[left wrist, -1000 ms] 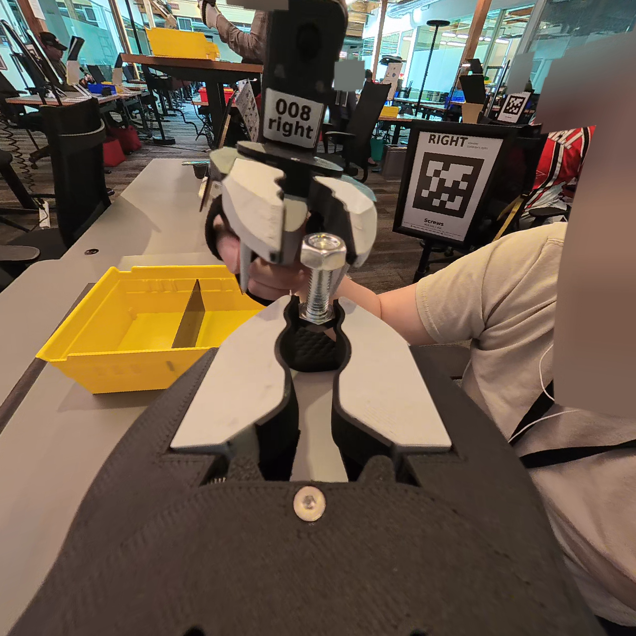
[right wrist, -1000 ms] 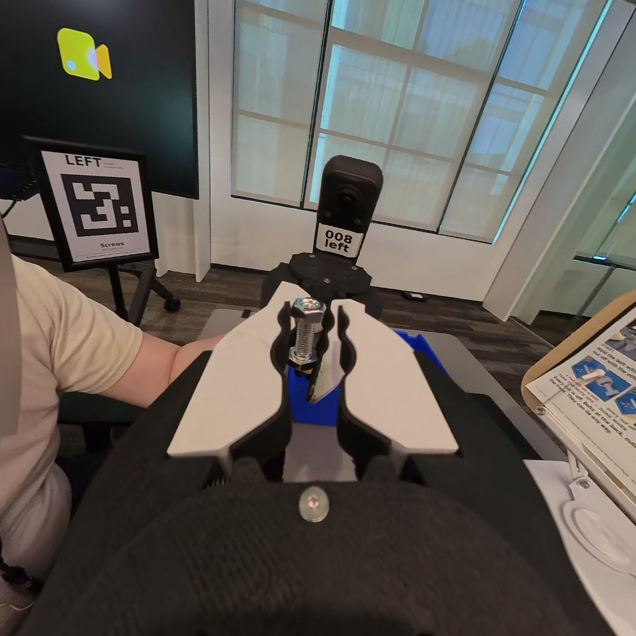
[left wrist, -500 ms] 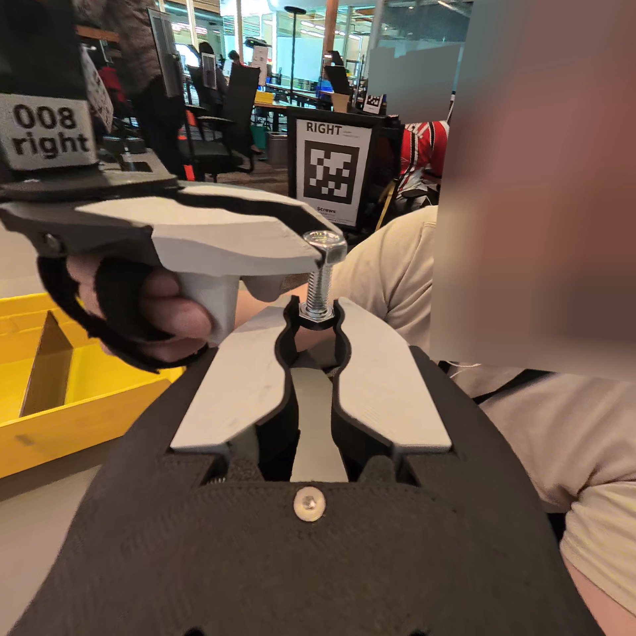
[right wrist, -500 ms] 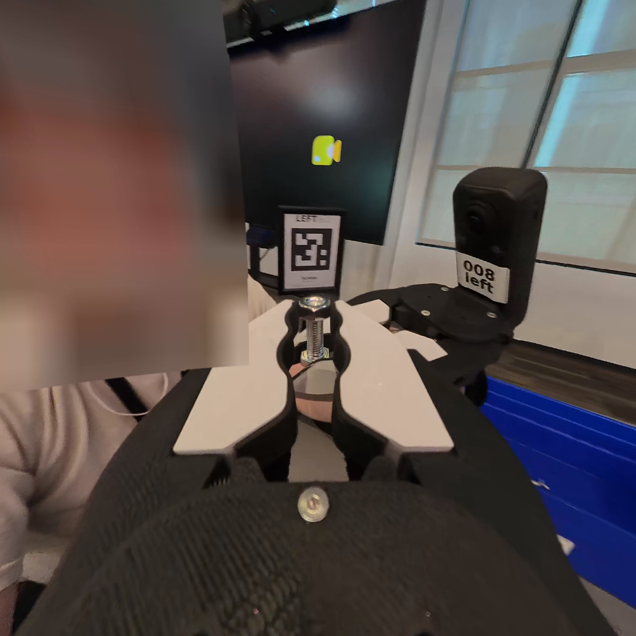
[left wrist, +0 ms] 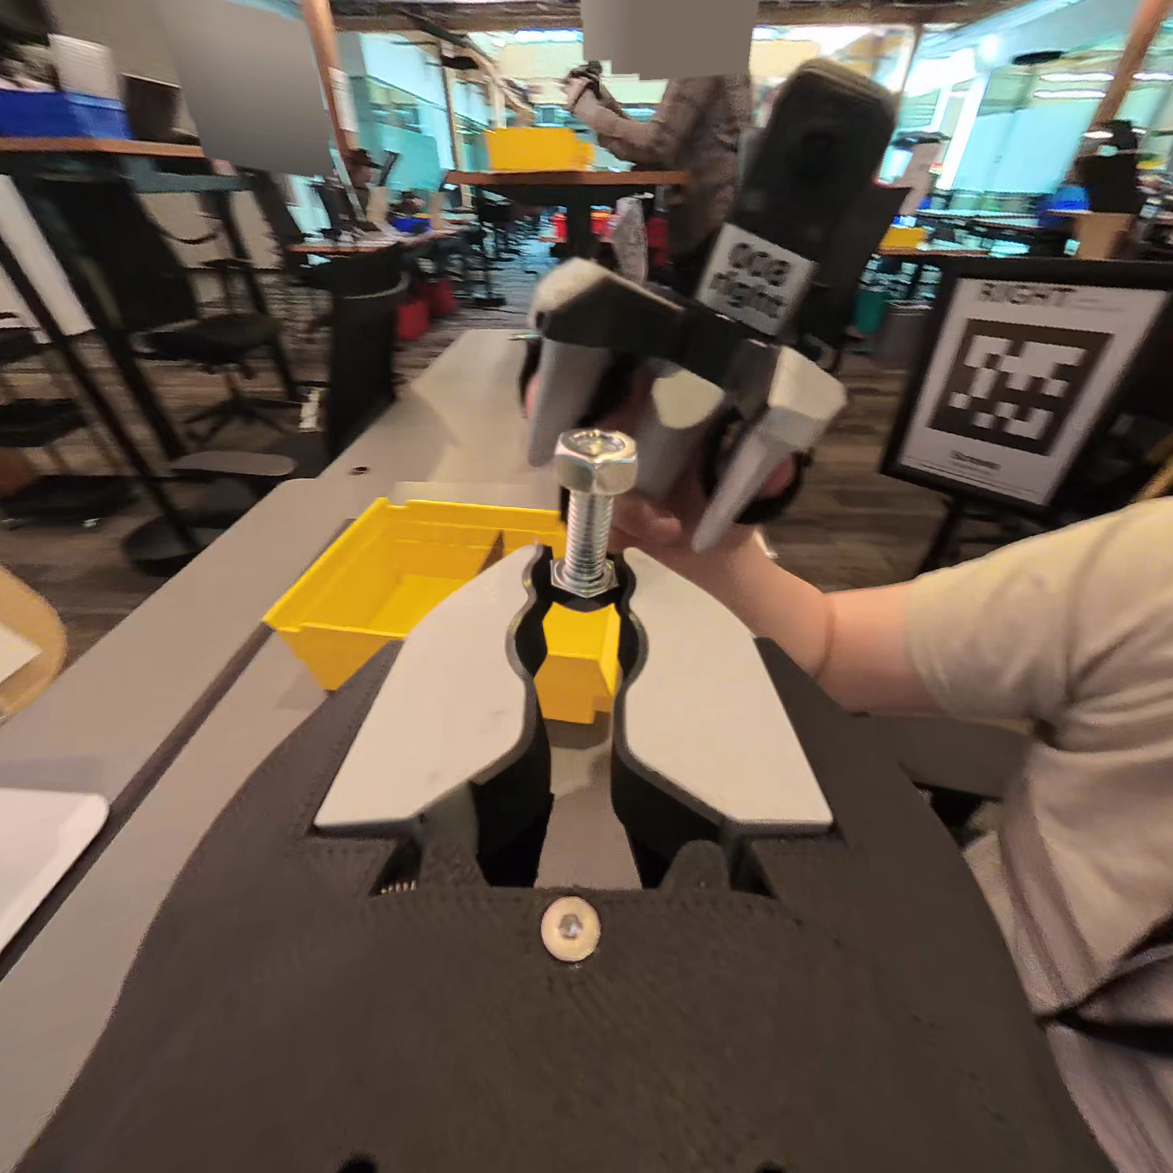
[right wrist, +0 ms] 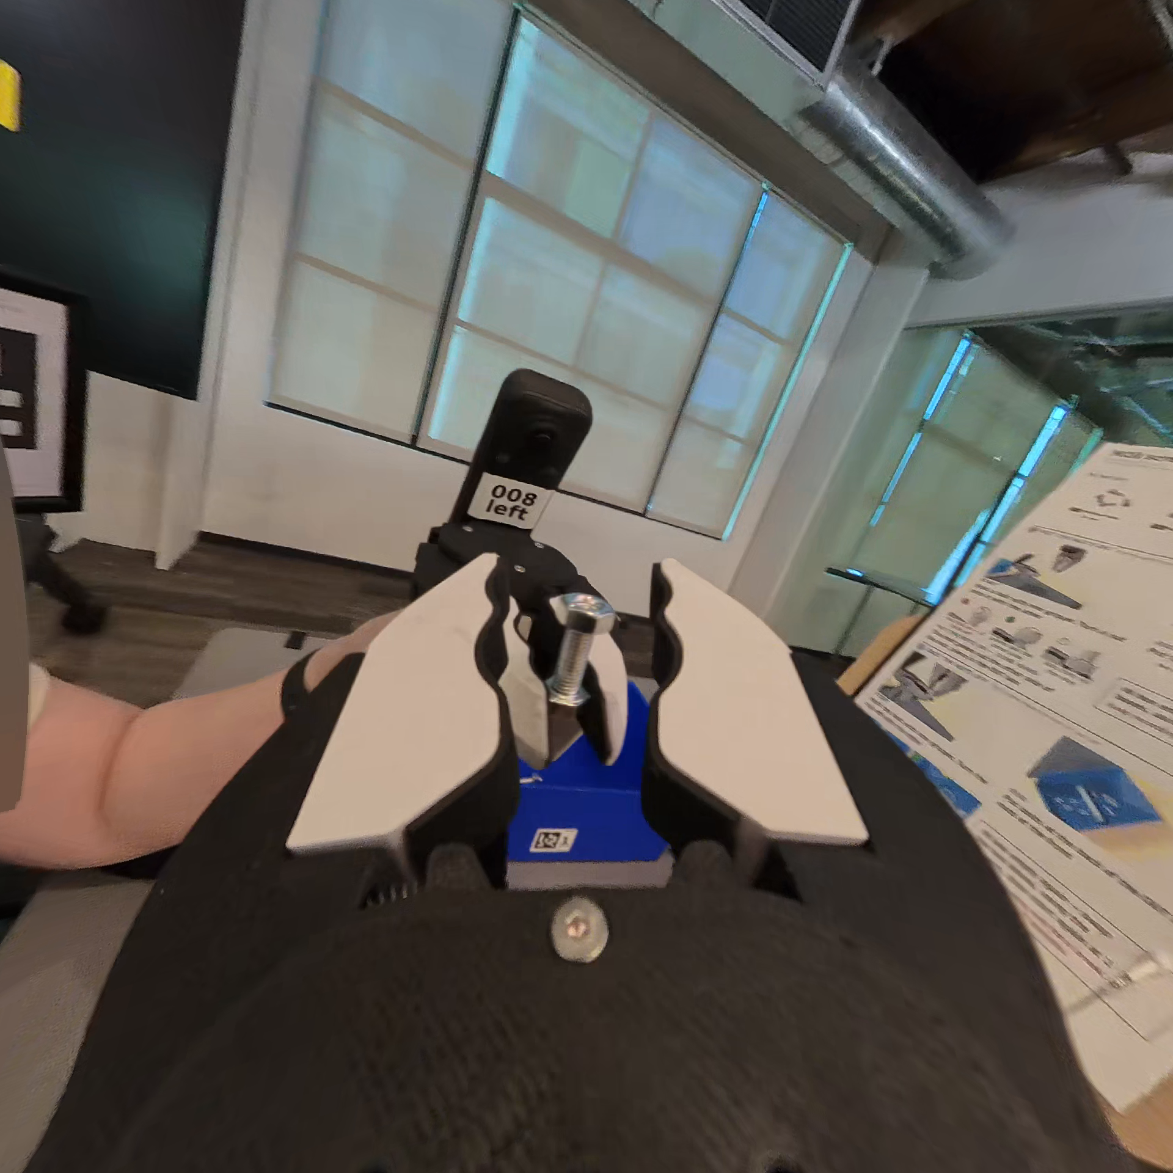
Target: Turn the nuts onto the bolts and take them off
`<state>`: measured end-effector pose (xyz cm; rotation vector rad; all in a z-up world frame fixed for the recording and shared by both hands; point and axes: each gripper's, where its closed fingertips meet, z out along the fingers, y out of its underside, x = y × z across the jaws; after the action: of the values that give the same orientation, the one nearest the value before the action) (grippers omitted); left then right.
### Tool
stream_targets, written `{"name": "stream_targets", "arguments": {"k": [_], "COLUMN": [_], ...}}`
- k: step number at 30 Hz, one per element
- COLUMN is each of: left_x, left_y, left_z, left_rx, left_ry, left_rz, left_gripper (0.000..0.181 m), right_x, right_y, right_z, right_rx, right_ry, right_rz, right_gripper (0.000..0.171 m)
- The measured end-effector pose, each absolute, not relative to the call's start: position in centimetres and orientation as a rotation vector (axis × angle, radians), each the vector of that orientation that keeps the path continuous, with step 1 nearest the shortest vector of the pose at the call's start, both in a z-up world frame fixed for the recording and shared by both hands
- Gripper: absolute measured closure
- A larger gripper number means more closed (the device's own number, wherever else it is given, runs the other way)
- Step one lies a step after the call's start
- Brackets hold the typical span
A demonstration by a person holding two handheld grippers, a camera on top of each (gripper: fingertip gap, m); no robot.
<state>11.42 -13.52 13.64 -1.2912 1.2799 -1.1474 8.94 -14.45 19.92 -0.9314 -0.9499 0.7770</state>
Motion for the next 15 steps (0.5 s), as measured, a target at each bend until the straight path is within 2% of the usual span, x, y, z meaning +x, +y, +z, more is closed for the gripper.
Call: {"name": "stream_targets", "arguments": {"k": [10, 12, 15], "left_x": [10.9, 11.1, 11.2], "left_y": [-10.7, -10.8, -10.8], "left_z": [14.0, 13.9, 13.7], "left_rx": [-1.339, -1.341, -1.346], "left_ry": [1.107, 1.113, 1.122], "left_rz": [-0.910, -0.897, -0.880], "left_gripper": [0.163, 0.163, 0.163], "right_x": [8.6, 8.5, 8.4], "right_y": [-10.9, -11.0, -11.3], "right_z": [18.6, 18.6, 18.5], "right_rx": [-1.130, -1.121, -1.126], "right_ry": [-0.728, -0.724, -0.755], "right_rz": [0.637, 0.649, 0.675], "right_gripper": [0.128, 0.133, 0.151]}}
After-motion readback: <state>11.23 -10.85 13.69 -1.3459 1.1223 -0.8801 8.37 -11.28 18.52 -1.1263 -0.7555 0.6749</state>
